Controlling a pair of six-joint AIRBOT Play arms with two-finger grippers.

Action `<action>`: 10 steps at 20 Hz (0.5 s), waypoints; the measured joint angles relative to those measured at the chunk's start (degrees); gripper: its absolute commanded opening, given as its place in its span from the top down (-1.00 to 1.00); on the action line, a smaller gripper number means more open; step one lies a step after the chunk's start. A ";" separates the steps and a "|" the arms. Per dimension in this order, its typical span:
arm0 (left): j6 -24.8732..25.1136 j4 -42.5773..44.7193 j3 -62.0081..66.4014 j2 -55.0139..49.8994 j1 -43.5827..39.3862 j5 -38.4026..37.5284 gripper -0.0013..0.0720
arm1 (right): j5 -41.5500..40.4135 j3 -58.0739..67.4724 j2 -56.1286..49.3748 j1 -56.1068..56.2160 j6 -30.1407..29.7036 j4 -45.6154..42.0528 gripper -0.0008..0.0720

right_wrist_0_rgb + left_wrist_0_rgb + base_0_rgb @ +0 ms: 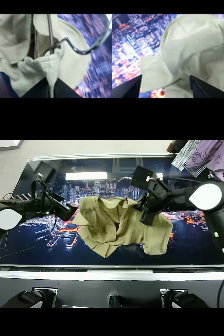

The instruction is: Fold the clothes and pants, and hang the long-sleeved shirts on hangers.

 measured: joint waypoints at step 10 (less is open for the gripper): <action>36.83 -32.06 -3.37 -3.45 11.47 -10.95 -0.64 | 7.21 0.00 -2.69 -3.37 -15.52 11.13 0.91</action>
